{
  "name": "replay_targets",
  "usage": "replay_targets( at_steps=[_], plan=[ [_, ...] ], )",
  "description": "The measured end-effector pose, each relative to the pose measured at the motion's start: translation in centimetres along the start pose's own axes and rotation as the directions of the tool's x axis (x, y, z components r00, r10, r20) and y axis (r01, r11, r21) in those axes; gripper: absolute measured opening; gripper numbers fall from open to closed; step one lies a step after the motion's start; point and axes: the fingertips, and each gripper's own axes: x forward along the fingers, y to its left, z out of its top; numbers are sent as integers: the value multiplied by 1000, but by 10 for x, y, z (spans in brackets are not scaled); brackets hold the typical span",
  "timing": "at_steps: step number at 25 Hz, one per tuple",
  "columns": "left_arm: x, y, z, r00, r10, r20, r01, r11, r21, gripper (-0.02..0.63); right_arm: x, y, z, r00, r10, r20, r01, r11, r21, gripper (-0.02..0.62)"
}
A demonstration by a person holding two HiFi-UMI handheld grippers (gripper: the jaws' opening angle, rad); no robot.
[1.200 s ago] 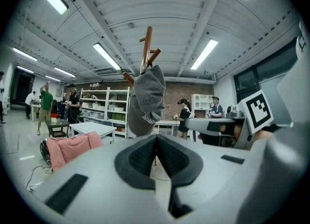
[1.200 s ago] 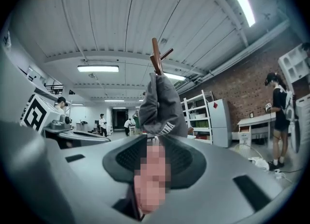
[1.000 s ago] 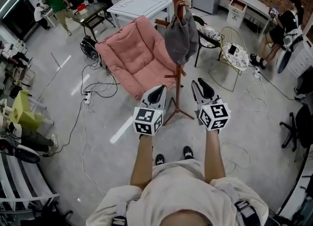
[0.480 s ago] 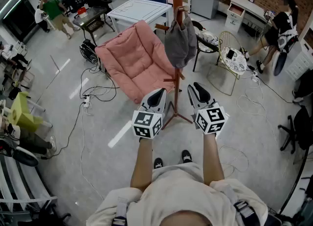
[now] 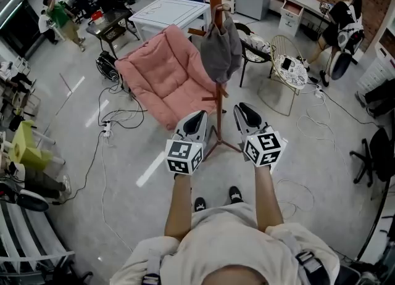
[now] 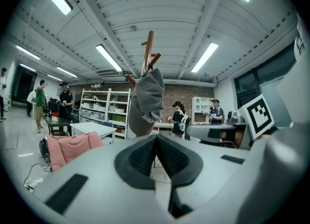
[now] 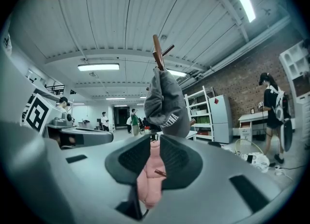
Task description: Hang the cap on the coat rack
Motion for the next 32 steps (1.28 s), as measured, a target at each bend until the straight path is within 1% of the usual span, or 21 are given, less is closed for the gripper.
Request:
replay_targets(
  at_steps=[6, 13, 21, 28, 32],
  plan=[
    [-1, -2, 4, 1000, -3, 8, 3, 1000, 5, 8, -3, 2, 4, 1000, 9, 22, -9, 1000, 1, 23],
    [-2, -6, 7, 1000, -9, 12, 9, 1000, 3, 8, -5, 8, 8, 999, 24, 30, -24, 1000, 0, 6],
    [-5, 1, 5, 1000, 8, 13, -8, 1000, -14, 8, -2, 8, 4, 999, 23, 28, -24, 1000, 19, 4],
    [-11, 12, 4, 999, 38, 16, -38, 999, -31, 8, 2, 3, -2, 1000, -14, -3, 14, 999, 30, 5],
    [-13, 15, 3, 999, 47, 20, -46, 998, -38, 8, 3, 5, -2, 1000, -7, -5, 7, 999, 36, 5]
  ],
)
